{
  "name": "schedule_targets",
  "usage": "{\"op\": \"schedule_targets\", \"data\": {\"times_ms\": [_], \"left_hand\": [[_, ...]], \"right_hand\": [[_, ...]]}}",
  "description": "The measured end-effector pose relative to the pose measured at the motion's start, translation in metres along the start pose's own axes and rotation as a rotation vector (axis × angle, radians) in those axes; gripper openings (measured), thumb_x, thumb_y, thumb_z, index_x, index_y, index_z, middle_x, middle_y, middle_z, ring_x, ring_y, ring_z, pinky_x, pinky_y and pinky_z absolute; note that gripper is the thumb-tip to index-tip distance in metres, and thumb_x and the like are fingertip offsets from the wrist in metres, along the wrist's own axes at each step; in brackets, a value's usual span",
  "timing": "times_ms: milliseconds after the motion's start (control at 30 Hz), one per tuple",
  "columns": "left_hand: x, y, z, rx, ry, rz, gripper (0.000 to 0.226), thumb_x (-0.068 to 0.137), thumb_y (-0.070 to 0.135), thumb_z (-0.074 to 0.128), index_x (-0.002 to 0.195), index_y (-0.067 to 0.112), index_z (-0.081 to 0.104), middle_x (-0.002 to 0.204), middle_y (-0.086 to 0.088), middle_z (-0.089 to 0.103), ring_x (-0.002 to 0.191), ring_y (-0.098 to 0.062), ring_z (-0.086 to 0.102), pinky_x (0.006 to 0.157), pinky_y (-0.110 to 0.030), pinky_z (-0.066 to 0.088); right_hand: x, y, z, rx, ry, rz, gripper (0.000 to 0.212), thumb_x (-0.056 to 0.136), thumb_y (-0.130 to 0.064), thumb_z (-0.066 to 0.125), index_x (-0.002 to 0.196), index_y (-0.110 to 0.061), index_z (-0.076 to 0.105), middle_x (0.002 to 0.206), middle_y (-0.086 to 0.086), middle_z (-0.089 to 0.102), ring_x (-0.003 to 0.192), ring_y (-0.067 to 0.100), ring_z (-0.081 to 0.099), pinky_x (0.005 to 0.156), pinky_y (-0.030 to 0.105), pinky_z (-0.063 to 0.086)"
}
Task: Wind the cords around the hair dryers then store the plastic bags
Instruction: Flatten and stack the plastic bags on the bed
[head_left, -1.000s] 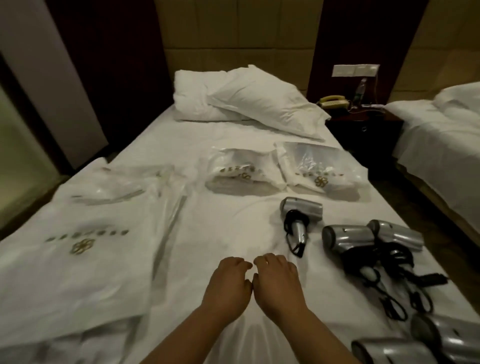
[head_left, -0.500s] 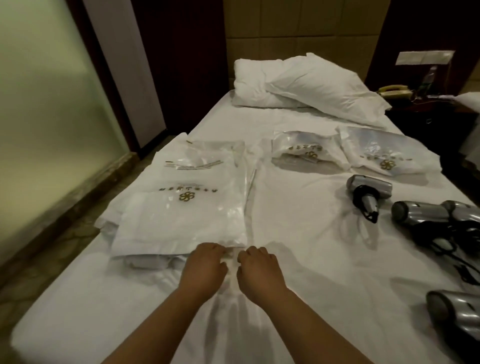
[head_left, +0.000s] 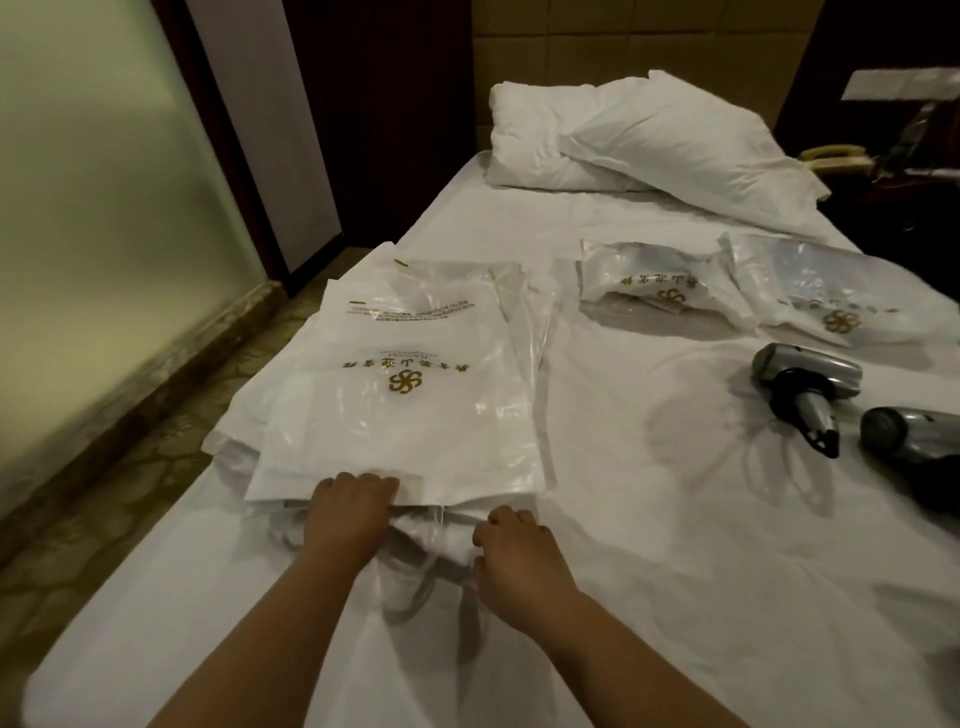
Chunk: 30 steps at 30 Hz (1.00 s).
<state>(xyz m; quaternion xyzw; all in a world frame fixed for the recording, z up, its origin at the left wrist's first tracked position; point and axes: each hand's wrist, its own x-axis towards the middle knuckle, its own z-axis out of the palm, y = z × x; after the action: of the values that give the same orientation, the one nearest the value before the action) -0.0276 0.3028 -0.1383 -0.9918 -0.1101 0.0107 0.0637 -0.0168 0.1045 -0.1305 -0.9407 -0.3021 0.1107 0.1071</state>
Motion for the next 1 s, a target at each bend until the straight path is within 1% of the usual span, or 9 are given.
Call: {"op": "schedule_targets", "data": {"times_ms": [67, 133, 333, 467, 567, 633, 833, 933, 1000], "left_hand": [[0.003, -0.002, -0.005, -0.053, -0.004, 0.000, 0.010, 0.084, 0.030, 0.062, 0.092, 0.030, 0.068, 0.094, 0.002, 0.068, 0.084, -0.018, 0.062, 0.070, -0.027, 0.049], [0.003, -0.002, -0.010, -0.147, -0.113, -0.041, 0.019, 0.090, 0.027, 0.052, 0.097, 0.029, 0.069, 0.099, 0.004, 0.066, 0.090, -0.016, 0.061, 0.074, -0.025, 0.046], [-0.009, 0.018, -0.039, -0.482, -0.181, -0.007, 0.019, 0.092, 0.032, 0.056, 0.098, 0.023, 0.071, 0.089, 0.005, 0.065, 0.081, -0.011, 0.057, 0.071, -0.021, 0.043], [-0.045, 0.061, -0.051, -0.490, -0.102, 0.143, 0.017, 0.096, 0.032, 0.047, 0.105, 0.028, 0.061, 0.102, 0.005, 0.063, 0.086, -0.012, 0.054, 0.077, -0.026, 0.046], [-0.077, 0.094, -0.051, -0.430, -0.057, 0.296, 0.017, 0.098, 0.033, 0.039, 0.106, 0.026, 0.052, 0.102, 0.001, 0.058, 0.088, -0.016, 0.055, 0.070, -0.025, 0.041], [-0.096, 0.109, -0.052, -0.386, -0.046, 0.358, 0.021, 0.100, 0.037, 0.035, 0.109, 0.025, 0.049, 0.103, 0.000, 0.056, 0.088, -0.017, 0.055, 0.067, -0.023, 0.036], [-0.123, 0.122, -0.062, -0.485, -0.198, 0.348, 0.009, 0.099, 0.027, 0.037, 0.104, 0.023, 0.042, 0.108, -0.004, 0.058, 0.089, -0.019, 0.055, 0.074, -0.025, 0.042], [-0.122, 0.125, -0.067, -0.624, -0.325, 0.292, 0.016, 0.099, 0.027, 0.042, 0.115, 0.026, 0.043, 0.119, -0.002, 0.059, 0.093, -0.013, 0.054, 0.081, -0.023, 0.044], [-0.119, 0.128, -0.071, -0.661, -0.383, 0.275, 0.026, 0.098, 0.027, 0.045, 0.123, 0.023, 0.044, 0.125, -0.003, 0.058, 0.099, -0.015, 0.056, 0.088, -0.026, 0.046]], "right_hand": [[0.001, 0.001, -0.001, 0.023, 0.013, 0.021, 0.031, 0.091, -0.021, 0.045, 0.120, -0.013, 0.054, 0.125, 0.007, 0.047, 0.113, 0.028, 0.044, 0.090, 0.034, 0.037], [0.000, 0.002, 0.001, 0.052, 0.014, 0.040, 0.031, 0.092, -0.022, 0.043, 0.121, -0.015, 0.054, 0.127, 0.006, 0.047, 0.115, 0.026, 0.044, 0.091, 0.033, 0.037], [-0.020, 0.013, 0.003, 0.308, 0.032, 0.194, 0.033, 0.097, -0.023, 0.040, 0.127, -0.017, 0.052, 0.129, 0.004, 0.051, 0.118, 0.020, 0.047, 0.096, 0.025, 0.038], [-0.047, 0.025, -0.005, 0.779, 0.072, 0.448, 0.030, 0.096, -0.019, 0.043, 0.124, -0.011, 0.051, 0.119, 0.007, 0.058, 0.107, 0.021, 0.056, 0.081, 0.023, 0.040], [-0.066, 0.033, -0.009, 1.320, 0.078, 0.667, 0.020, 0.094, -0.021, 0.050, 0.112, -0.011, 0.053, 0.100, 0.010, 0.064, 0.083, 0.022, 0.060, 0.066, 0.028, 0.047], [-0.077, 0.040, -0.007, 1.465, 0.082, 0.731, 0.030, 0.094, -0.030, 0.054, 0.115, -0.010, 0.054, 0.098, 0.012, 0.068, 0.079, 0.025, 0.065, 0.061, 0.029, 0.049], [-0.111, 0.054, -0.010, 1.914, 0.281, 0.804, 0.044, 0.094, -0.051, 0.042, 0.102, -0.012, 0.061, 0.095, 0.013, 0.068, 0.088, 0.031, 0.064, 0.077, 0.041, 0.051], [-0.122, 0.054, -0.011, 1.813, 0.238, 0.742, 0.037, 0.092, -0.053, 0.045, 0.103, -0.020, 0.059, 0.099, 0.008, 0.067, 0.093, 0.025, 0.063, 0.074, 0.036, 0.050], [-0.127, 0.055, -0.009, 1.661, 0.175, 0.744, 0.027, 0.094, -0.040, 0.051, 0.110, -0.019, 0.056, 0.103, 0.008, 0.065, 0.093, 0.024, 0.062, 0.068, 0.032, 0.048]]}}
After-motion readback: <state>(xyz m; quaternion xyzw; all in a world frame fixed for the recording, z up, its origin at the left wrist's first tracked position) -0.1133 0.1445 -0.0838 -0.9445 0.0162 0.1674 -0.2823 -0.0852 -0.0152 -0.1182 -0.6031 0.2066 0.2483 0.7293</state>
